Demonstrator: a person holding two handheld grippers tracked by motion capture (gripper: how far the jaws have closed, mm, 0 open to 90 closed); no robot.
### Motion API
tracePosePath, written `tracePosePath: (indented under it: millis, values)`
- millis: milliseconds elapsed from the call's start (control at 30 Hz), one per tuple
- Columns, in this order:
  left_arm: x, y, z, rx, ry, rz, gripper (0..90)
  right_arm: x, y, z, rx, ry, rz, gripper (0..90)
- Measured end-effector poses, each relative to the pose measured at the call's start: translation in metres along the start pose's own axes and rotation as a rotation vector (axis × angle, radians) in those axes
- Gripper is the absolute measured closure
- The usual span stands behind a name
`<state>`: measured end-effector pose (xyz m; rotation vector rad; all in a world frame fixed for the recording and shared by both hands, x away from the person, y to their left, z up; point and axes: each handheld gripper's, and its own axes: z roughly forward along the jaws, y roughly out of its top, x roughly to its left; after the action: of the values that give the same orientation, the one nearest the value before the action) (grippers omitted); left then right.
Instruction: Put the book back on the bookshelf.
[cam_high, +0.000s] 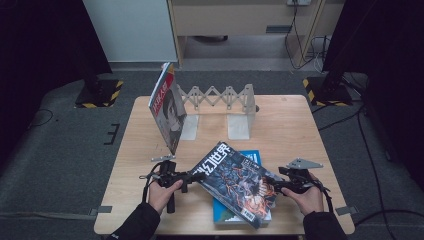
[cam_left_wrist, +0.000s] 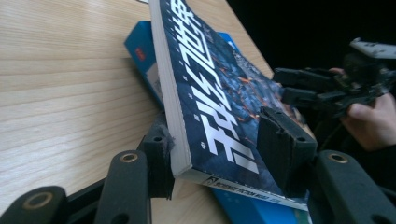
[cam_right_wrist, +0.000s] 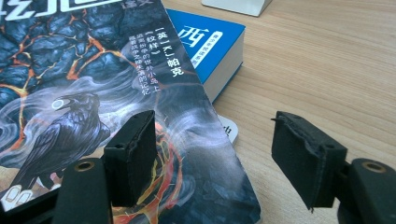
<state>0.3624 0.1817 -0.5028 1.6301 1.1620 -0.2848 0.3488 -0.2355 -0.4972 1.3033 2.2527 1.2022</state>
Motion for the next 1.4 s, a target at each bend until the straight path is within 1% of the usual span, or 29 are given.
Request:
tracePosePath:
  millis: [67,100,167,233,267,333,367,467,533,567,600,633,700,733,800,833,900,967,1000,1100,1133,1200,1233,1300,1400]
  values:
    - [0.002,0.0,0.004,0.027,0.026,0.002,48.6,0.0,0.0,0.0,-0.001,-0.002,0.0,30.9]
    - [0.004,0.001,0.006,0.036,0.032,-0.004,48.5,0.0,0.0,0.0,-0.002,-0.001,-0.003,31.0]
    - [0.006,0.002,0.008,0.054,0.035,-0.008,48.3,0.0,0.0,0.0,-0.001,-0.002,-0.003,31.0]
    - [0.008,0.002,0.011,0.065,0.032,-0.011,45.8,0.0,0.0,0.0,-0.003,-0.003,-0.004,31.0]
    - [0.009,0.002,0.013,0.075,0.034,-0.01,42.7,0.0,0.0,0.0,-0.006,-0.003,0.002,31.0]
    - [0.01,0.002,0.016,0.092,0.06,0.015,41.4,0.0,0.0,0.0,-0.006,-0.001,-0.001,31.0]
    - [0.011,0.002,0.018,0.099,0.064,0.017,40.0,0.0,0.0,0.0,-0.006,-0.002,-0.003,31.1]
    - [0.013,0.001,0.02,0.111,0.061,0.028,36.3,0.0,0.0,0.0,-0.01,-0.002,-0.004,31.0]
    - [0.013,-0.001,0.022,0.103,0.064,0.042,33.5,0.0,0.0,0.0,-0.012,0.0,-0.005,31.0]
    - [0.014,-0.002,0.023,0.1,0.062,0.042,30.9,0.0,0.0,0.0,-0.012,-0.001,-0.006,31.0]
    - [0.015,-0.003,0.025,0.107,0.054,0.026,28.9,0.0,0.0,0.0,-0.012,-0.002,-0.006,31.0]
    - [0.016,-0.004,0.026,0.109,0.044,0.019,27.6,0.0,0.0,0.0,-0.012,-0.002,-0.006,31.0]
    - [0.015,-0.003,0.026,0.107,0.021,0.015,29.9,0.0,0.0,0.0,-0.011,-0.001,-0.005,31.0]
    - [0.013,-0.002,0.025,0.104,0.019,0.021,34.9,0.0,0.0,0.0,-0.012,-0.001,-0.005,31.0]
    - [0.009,0.0,0.023,0.099,0.025,0.036,36.3,0.0,0.0,0.0,-0.009,-0.002,-0.005,31.0]
    - [0.007,0.001,0.02,0.084,0.024,0.046,39.0,0.0,0.0,0.0,-0.009,-0.002,-0.007,31.0]
    - [0.002,0.005,0.016,0.058,0.01,0.032,42.5,-0.001,-0.001,0.0,-0.01,-0.002,-0.009,31.1]
    - [0.001,0.007,0.015,0.039,-0.018,-0.003,46.8,-0.001,-0.001,0.0,-0.01,-0.003,-0.008,31.0]
    - [0.002,0.007,0.015,0.042,-0.023,-0.011,46.9,-0.001,-0.001,0.0,-0.008,-0.001,-0.008,31.0]
    - [0.004,0.006,0.02,0.08,0.007,-0.016,47.4,-0.001,-0.001,0.0,-0.01,-0.002,-0.008,31.0]
    - [0.006,0.006,0.02,0.089,0.01,-0.022,48.4,-0.001,-0.001,0.0,-0.01,-0.002,-0.008,31.0]
    - [0.008,0.007,0.02,0.088,-0.005,-0.042,50.9,-0.001,-0.001,0.0,-0.01,-0.002,-0.007,31.0]
    - [0.01,0.008,0.02,0.086,-0.026,-0.058,53.0,-0.001,-0.001,0.0,-0.01,-0.002,-0.007,31.0]
    - [0.01,0.008,0.021,0.081,-0.046,-0.078,57.6,-0.001,-0.001,0.0,-0.008,0.001,0.006,31.0]
    - [0.006,0.011,0.02,0.081,-0.079,-0.07,62.1,-0.002,-0.001,0.001,-0.01,-0.002,0.005,31.0]
